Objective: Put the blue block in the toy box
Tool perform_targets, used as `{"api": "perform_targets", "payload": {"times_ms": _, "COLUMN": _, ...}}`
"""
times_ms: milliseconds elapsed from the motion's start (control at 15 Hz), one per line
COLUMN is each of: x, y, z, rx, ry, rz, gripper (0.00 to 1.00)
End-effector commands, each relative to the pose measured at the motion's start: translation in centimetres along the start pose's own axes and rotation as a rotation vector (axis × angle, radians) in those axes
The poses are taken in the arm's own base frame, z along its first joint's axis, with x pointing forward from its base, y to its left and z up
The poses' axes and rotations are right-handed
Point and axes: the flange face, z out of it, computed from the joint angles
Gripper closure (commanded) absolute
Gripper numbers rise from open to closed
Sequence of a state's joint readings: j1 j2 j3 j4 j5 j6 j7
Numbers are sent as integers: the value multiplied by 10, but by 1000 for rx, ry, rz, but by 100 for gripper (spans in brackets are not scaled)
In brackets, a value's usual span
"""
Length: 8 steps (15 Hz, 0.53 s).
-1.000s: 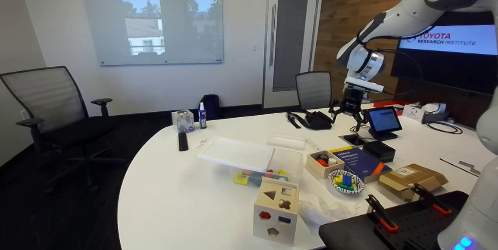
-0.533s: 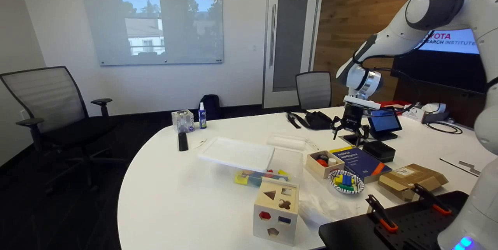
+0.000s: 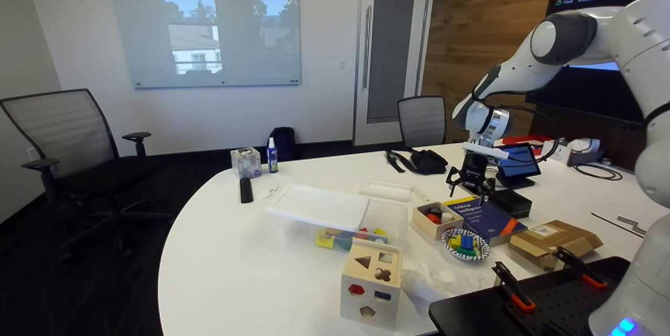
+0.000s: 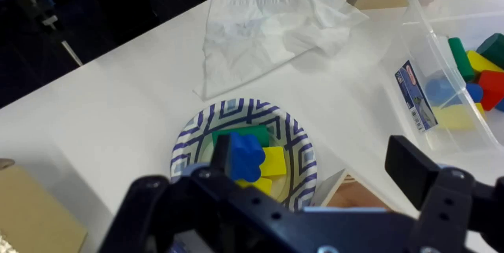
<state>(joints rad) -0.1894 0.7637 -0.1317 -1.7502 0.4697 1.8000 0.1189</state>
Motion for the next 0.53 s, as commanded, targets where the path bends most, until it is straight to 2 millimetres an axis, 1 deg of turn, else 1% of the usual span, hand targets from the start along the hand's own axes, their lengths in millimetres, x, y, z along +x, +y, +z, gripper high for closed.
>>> {"api": "perform_targets", "payload": {"times_ms": 0, "x": 20, "y": -3, "z": -1, "rx": -3, "ry": -9, "rz": 7, "gripper": 0}}
{"api": "perform_targets", "payload": {"times_ms": 200, "x": 29, "y": -6, "z": 2, "rx": 13, "ry": -16, "rz": -4, "gripper": 0}}
{"api": "perform_targets", "payload": {"times_ms": 333, "x": 35, "y": -12, "z": 2, "rx": 66, "ry": 5, "rz": -50, "gripper": 0}}
{"api": "perform_targets", "payload": {"times_ms": 400, "x": 31, "y": -5, "z": 7, "rx": 27, "ry": -3, "rz": -18, "gripper": 0}}
{"api": "perform_targets", "payload": {"times_ms": 467, "x": 32, "y": -7, "z": 7, "rx": 37, "ry": -3, "rz": -27, "gripper": 0}}
